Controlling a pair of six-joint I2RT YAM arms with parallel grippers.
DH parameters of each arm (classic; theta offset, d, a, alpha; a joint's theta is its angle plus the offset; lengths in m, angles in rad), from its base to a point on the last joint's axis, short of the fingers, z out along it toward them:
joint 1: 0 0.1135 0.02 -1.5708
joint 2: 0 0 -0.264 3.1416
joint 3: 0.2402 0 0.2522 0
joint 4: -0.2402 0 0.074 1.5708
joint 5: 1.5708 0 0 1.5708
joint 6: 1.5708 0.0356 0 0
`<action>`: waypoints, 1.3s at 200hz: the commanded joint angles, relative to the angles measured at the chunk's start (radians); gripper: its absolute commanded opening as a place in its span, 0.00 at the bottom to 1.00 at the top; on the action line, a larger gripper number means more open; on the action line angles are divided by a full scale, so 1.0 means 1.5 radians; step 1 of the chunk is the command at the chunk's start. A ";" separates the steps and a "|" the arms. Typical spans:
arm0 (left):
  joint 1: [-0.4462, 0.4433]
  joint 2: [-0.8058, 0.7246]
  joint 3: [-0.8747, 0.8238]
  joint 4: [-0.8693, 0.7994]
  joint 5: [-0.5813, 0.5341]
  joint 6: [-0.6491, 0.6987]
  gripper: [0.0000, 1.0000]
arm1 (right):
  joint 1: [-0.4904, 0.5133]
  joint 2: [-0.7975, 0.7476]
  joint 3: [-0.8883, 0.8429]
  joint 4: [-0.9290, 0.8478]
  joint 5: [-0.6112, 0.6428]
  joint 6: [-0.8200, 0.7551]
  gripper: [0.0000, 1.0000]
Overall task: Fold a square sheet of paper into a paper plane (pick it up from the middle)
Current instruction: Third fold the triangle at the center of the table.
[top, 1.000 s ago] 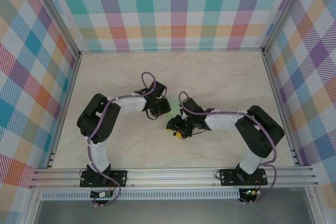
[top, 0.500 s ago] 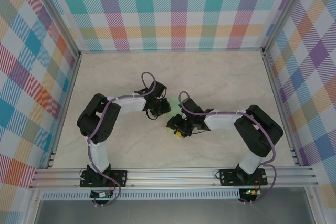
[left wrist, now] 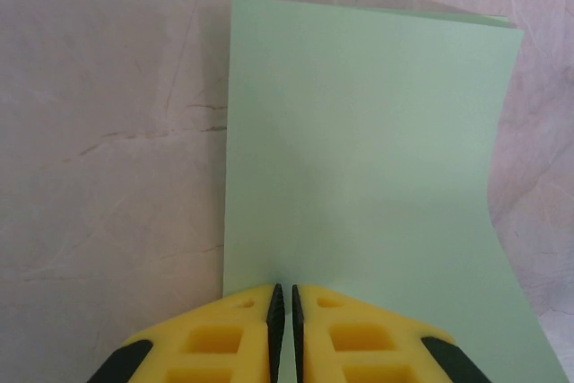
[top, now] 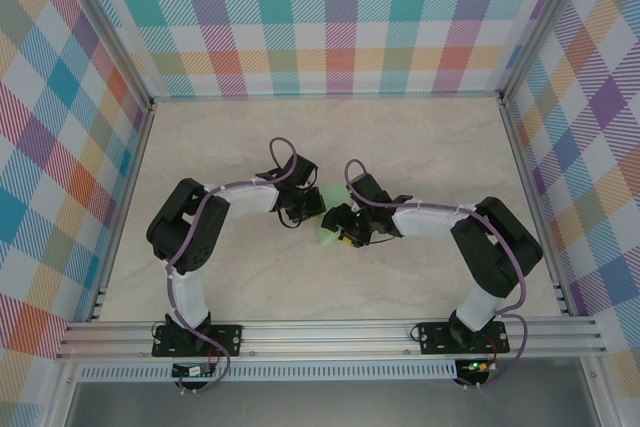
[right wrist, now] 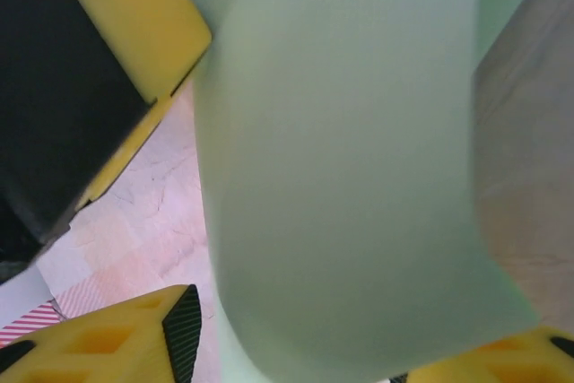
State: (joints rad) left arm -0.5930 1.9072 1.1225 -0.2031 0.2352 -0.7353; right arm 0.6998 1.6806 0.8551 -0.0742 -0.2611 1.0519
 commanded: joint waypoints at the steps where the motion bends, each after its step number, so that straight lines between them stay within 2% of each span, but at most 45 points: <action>1: 0.003 0.008 -0.019 -0.044 0.006 0.012 0.15 | -0.019 -0.011 0.018 -0.027 -0.006 -0.055 0.59; 72: 0.002 0.004 -0.018 -0.044 0.004 0.012 0.15 | -0.084 0.017 0.033 -0.017 -0.111 -0.129 0.62; 121: 0.003 0.003 -0.017 -0.067 0.003 0.013 0.15 | -0.117 0.035 0.064 -0.066 -0.166 -0.210 0.60; 191: 0.003 -0.003 -0.015 -0.072 0.001 0.013 0.15 | -0.141 0.085 0.092 -0.082 -0.244 -0.257 0.47; 234: 0.003 -0.024 -0.022 -0.062 0.007 0.016 0.15 | -0.144 0.100 0.099 -0.092 -0.240 -0.264 0.41; 260: 0.003 -0.064 -0.029 -0.030 0.016 0.022 0.19 | -0.147 0.111 0.099 -0.100 -0.236 -0.265 0.32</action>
State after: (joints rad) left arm -0.5930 1.8801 1.1027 -0.2169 0.2432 -0.7288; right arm 0.4866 1.8248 0.9791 -0.1982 -0.5961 0.6815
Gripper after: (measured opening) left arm 0.176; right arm 0.356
